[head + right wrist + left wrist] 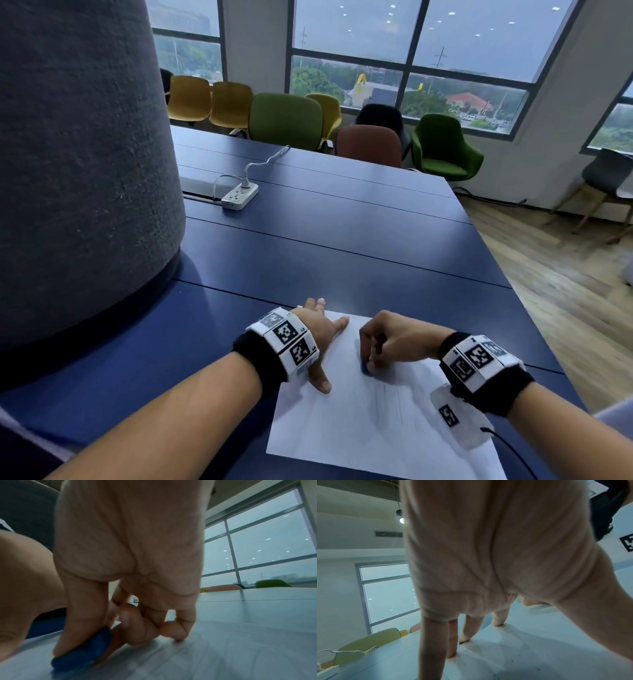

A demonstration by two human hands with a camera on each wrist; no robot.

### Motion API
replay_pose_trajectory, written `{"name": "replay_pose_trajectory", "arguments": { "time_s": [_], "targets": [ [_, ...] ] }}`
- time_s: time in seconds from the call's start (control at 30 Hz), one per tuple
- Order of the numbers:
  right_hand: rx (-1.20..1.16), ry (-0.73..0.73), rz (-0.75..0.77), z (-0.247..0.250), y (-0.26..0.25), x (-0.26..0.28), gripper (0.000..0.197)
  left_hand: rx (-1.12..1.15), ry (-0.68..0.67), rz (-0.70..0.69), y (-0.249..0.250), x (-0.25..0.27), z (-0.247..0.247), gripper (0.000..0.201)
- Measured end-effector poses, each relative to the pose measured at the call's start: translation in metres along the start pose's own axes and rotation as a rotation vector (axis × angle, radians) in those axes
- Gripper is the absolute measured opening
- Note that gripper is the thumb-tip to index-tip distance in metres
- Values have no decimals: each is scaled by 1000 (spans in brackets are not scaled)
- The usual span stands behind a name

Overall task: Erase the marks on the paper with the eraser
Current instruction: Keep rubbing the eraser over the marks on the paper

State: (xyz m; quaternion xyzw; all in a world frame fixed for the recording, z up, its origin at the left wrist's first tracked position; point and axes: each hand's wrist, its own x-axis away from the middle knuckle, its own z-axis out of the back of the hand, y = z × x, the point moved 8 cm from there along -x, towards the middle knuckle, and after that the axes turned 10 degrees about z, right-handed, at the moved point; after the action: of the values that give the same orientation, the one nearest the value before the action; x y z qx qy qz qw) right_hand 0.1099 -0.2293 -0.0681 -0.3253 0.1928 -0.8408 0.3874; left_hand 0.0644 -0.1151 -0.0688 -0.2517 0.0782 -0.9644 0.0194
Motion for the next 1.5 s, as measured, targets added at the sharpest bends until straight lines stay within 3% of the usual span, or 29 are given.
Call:
{"name": "replay_pose_trajectory", "arguments": {
  "time_s": [0.07,0.2,0.4,0.57,0.7,0.73,0.87,0.93,1.03,1.07,1.2,1.37,1.5],
  "targets": [
    [18,36,-6,6,2,-1,15,-9,3,1,1,0,0,130],
    [-64,328,-42,29,8,-1,6,6,22,2,0,2,1,129],
    [50,-29,34,-19,-18,15,19,-7,4,-10,1,1,0,131],
    [24,199,8,3,-17,10,20,-12,-2,-4,0,2,0,131],
    [51,-70,66,-31,-29,23,15,-5,-17,0,1,1,0,130],
    [64,-79,60,-30,-29,23,17,-4,-21,1,2,2,0,130],
    [14,204,9,0,-17,21,22,-7,-23,3,1,2,0,130],
    [-25,137,34,-12,-20,26,22,-1,-25,4,0,2,0,131],
    [-88,-114,48,-41,-32,37,25,12,-33,-3,0,2,0,131],
    [-98,-111,42,-39,-31,36,23,10,-35,-4,0,2,-1,131],
    [-155,162,-1,-15,-19,31,14,-1,-3,11,-1,2,0,131],
    [-162,-135,40,-49,-29,45,19,-10,-15,14,0,3,-1,130],
    [-141,144,15,-18,-18,34,12,-11,-16,15,0,2,-1,130]
  ]
}}
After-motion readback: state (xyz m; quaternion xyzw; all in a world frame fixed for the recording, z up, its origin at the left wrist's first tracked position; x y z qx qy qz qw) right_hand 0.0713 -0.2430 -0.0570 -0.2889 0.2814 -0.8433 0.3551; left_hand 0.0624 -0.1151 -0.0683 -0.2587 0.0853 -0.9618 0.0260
